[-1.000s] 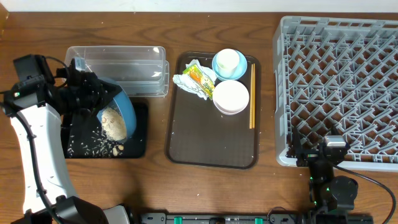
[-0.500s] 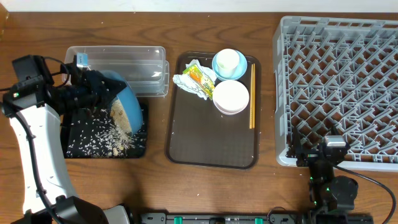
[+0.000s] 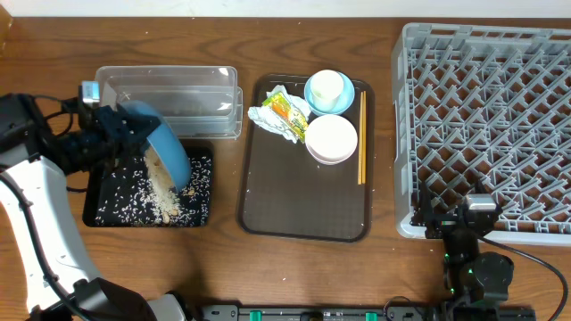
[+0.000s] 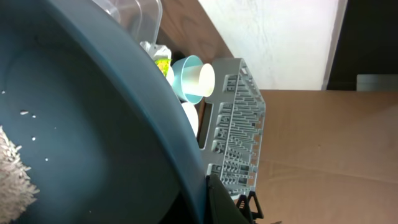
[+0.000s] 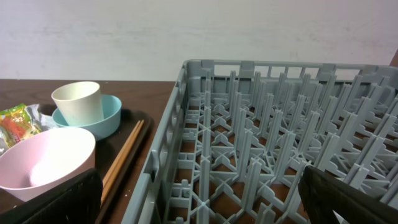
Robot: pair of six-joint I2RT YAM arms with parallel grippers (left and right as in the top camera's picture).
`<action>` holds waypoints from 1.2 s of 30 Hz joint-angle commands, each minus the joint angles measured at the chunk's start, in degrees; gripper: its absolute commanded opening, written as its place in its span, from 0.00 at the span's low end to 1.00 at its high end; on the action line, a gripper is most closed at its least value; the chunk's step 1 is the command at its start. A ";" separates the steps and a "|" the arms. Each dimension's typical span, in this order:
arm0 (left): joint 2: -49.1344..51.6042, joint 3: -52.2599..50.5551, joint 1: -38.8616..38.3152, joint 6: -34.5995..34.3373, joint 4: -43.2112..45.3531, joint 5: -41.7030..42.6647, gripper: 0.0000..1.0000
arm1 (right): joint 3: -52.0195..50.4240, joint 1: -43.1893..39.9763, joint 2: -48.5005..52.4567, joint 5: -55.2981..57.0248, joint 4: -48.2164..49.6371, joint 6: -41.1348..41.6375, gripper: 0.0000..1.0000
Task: Sort waste into correct bins and load items into the dishwasher rack
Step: 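Tilt the blue plate to dump the rice onto the black tray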
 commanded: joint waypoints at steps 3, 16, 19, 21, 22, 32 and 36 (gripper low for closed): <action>-0.15 -0.07 1.99 4.55 -3.82 3.96 0.06 | -0.09 -0.55 -0.04 -0.42 -0.20 -0.68 0.99; 0.07 -0.09 3.58 7.91 -5.53 6.19 0.06 | -0.09 -0.55 -0.04 -0.42 -0.20 -0.68 0.99; 0.28 -0.09 3.58 9.31 -7.52 8.09 0.06 | -0.09 -0.55 -0.04 -0.42 -0.20 -0.68 0.99; 0.28 -0.09 3.72 11.85 -6.27 7.61 0.06 | -0.09 -0.55 -0.04 -0.42 -0.20 -0.68 0.99; 0.52 -0.09 3.98 11.69 -6.10 7.13 0.06 | -0.09 -0.55 -0.04 -0.42 -0.20 -0.68 0.99; 1.20 -0.09 6.86 15.47 -12.13 12.76 0.06 | -0.09 -0.55 -0.04 -0.42 -0.20 -0.68 0.99; 1.57 -0.09 7.91 15.47 -14.53 11.56 0.06 | -0.09 -0.55 -0.04 -0.42 -0.20 -0.68 0.99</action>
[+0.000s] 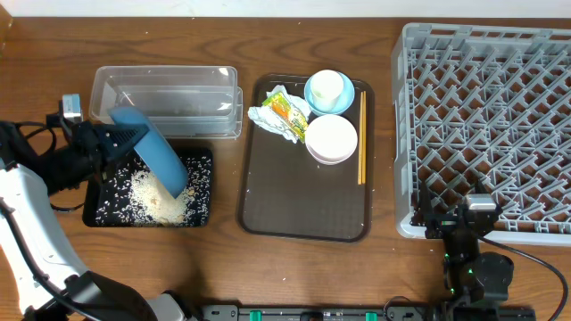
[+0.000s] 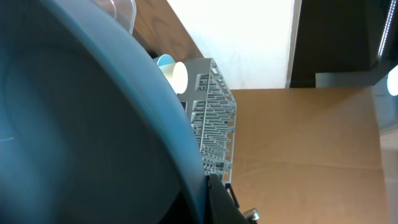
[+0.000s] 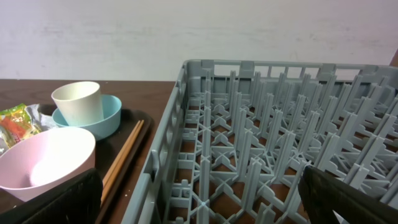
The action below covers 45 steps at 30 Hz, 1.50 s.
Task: Sort waste into correct bins and load items into the dishwasher rack
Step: 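Tilt the blue plate to dump the rice onto the black tray, then carry the blue plate back and set it on the brown tray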
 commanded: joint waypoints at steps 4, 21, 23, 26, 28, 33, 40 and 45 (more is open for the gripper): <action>0.66 -0.04 2.51 3.89 -2.23 1.40 0.06 | -0.09 -0.55 -0.04 -0.42 -0.22 -0.68 0.99; 0.66 -0.04 3.58 10.12 -8.63 0.04 0.06 | -0.09 -0.55 -0.04 -0.42 -0.24 -0.68 0.99; 0.63 -0.04 3.56 10.14 -13.27 0.98 0.06 | -0.09 -0.55 -0.04 -0.42 -0.22 -0.68 0.99; -0.17 -0.04 2.38 16.90 -20.33 2.84 0.06 | -0.09 -0.55 -0.04 -0.42 -0.22 -0.68 0.99; -1.11 -0.04 0.39 18.56 -22.75 2.21 0.06 | -0.09 -0.55 -0.04 -0.42 -0.22 -0.68 0.99; -3.32 -0.04 -7.87 19.02 -22.29 0.04 0.06 | -0.09 -0.55 -0.04 -0.42 -0.22 -0.68 0.99; -5.03 -0.04 -27.52 16.79 -14.73 -0.79 0.06 | -0.09 -0.55 -0.04 -0.42 -0.22 -0.68 0.99; -4.83 -0.04 -42.21 -1.57 0.44 -9.01 0.06 | -0.09 -0.55 -0.04 -0.42 -0.22 -0.68 0.99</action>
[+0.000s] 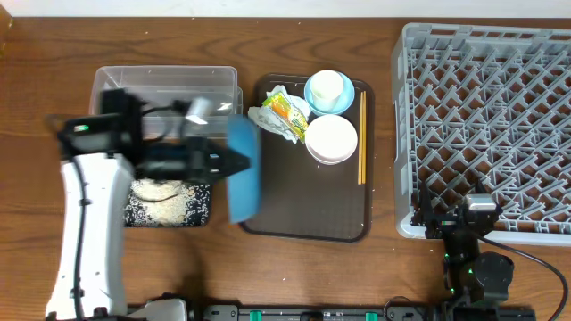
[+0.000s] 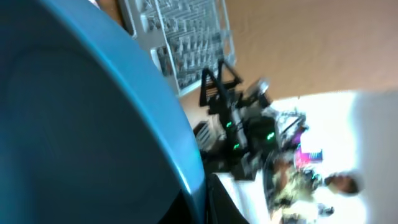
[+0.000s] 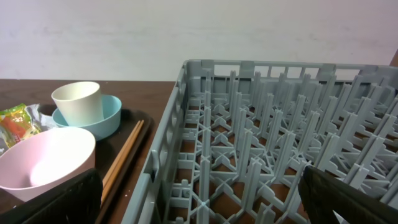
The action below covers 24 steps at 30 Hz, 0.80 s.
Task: Sort waste into correct bins and load items into the dishwasher rack
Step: 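Carry the blue plate back and set it on the brown tray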
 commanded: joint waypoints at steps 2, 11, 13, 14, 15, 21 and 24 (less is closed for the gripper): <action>-0.35 0.09 -11.74 -24.04 10.88 -17.16 0.06 | -0.09 -0.55 -0.04 -0.42 -0.20 -0.68 0.99; 1.33 0.09 -32.17 -46.80 21.05 -62.27 0.06 | -0.09 -0.55 -0.02 -0.42 -0.20 -0.68 0.99; 2.45 0.09 -34.91 -46.88 22.75 -62.53 0.06 | -0.09 -0.52 -0.02 -0.42 -0.20 -0.68 0.99; 2.93 0.09 -35.87 -46.88 23.52 -62.53 0.06 | -0.09 -0.55 -0.02 -0.42 -0.20 -0.68 0.99; 3.74 0.09 -37.13 -46.88 24.57 -62.53 0.06 | -0.09 -0.55 -0.02 -0.42 -0.20 -0.68 0.99; 9.60 0.09 -43.47 -46.90 28.68 -62.47 0.06 | -0.09 -0.55 -0.02 -0.42 -0.20 -0.68 0.99; 13.03 0.09 -45.86 -46.93 29.99 -62.49 0.06 | -0.09 -0.55 -0.02 -0.42 -0.20 -0.68 0.99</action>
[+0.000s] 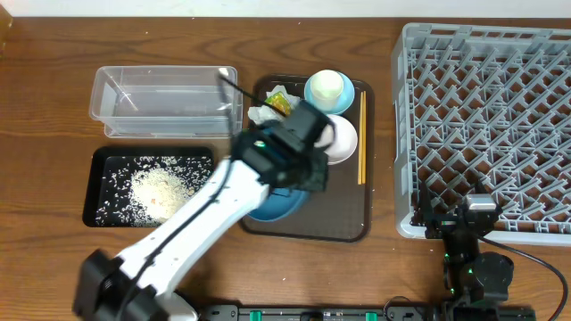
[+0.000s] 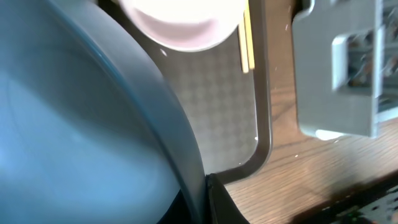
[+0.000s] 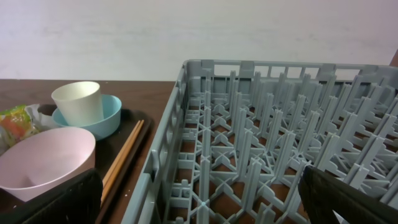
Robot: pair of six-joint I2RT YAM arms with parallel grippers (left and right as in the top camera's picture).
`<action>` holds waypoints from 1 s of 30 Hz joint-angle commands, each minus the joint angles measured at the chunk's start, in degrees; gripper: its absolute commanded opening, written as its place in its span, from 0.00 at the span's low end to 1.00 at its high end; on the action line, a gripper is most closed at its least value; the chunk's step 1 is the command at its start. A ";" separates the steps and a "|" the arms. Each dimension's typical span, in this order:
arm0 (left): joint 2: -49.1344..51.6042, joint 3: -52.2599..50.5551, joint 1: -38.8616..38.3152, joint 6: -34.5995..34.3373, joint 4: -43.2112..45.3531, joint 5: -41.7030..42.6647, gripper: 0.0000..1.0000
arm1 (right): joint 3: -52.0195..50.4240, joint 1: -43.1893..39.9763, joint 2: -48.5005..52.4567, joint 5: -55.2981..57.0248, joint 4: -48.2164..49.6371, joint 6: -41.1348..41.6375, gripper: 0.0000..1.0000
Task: Sort waste into correct bins and load items into the dishwasher rack
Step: 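Carry the blue plate back and set it on the brown tray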
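My left gripper (image 2: 202, 199) is shut on the rim of the big blue bowl (image 1: 272, 203), which looks empty and sits low over the front left of the brown tray (image 1: 343, 227); whether it rests there I cannot tell. In the left wrist view the blue bowl (image 2: 74, 124) fills the left half. On the tray are a pink bowl (image 1: 339, 138), a small light-blue bowl with a cup (image 1: 327, 89), chopsticks (image 1: 361, 134) and a crumpled wrapper (image 1: 272, 102). The grey dishwasher rack (image 1: 486, 125) holds nothing. My right gripper (image 3: 199, 205) stands open at its front edge.
A black tray (image 1: 107, 201) with a heap of rice lies at the left. Behind it stands a clear plastic container (image 1: 165, 89). My left arm crosses from the bottom left over the tray, hiding part of the pink bowl and wrapper.
The left arm has moved right with the blue bowl, from the gap between the black and brown trays to over the brown tray. The bowl, then on edge, now faces up.
At first my left gripper held the blue bowl tipped over the black tray with rice sliding out. Then the bowl was steeply tilted and bare, the rice heaped in the tray. It has since moved right and is now at the brown tray. The right arm stayed still.
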 commanded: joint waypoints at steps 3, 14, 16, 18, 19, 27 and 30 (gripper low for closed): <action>5.31 0.09 -3.21 -1.20 1.60 -1.97 0.06 | -0.09 -0.55 -0.02 -0.42 -0.22 -0.68 0.98; 8.68 0.09 -6.34 -4.24 0.90 -1.88 0.07 | -0.09 -0.55 -0.02 -0.42 -0.22 -0.68 0.99; 8.68 0.09 -6.75 -4.24 0.59 -1.88 0.13 | -0.09 -0.55 -0.02 -0.42 -0.22 -0.68 0.99; 8.68 0.09 -7.04 -4.26 0.24 -1.88 0.22 | -0.09 -0.55 -0.02 -0.42 -0.22 -0.68 0.99; 8.68 0.09 -7.17 -4.24 0.20 -1.88 0.23 | -0.09 -0.55 -0.02 -0.42 -0.22 -0.68 0.99; 8.48 0.55 -6.58 -4.13 0.46 -1.92 0.24 | -0.09 -0.55 -0.02 -0.42 -0.22 -0.68 0.99; 8.11 1.99 -5.03 -3.67 0.07 -1.92 0.24 | -0.09 -0.55 -0.02 -0.42 -0.22 -0.68 0.99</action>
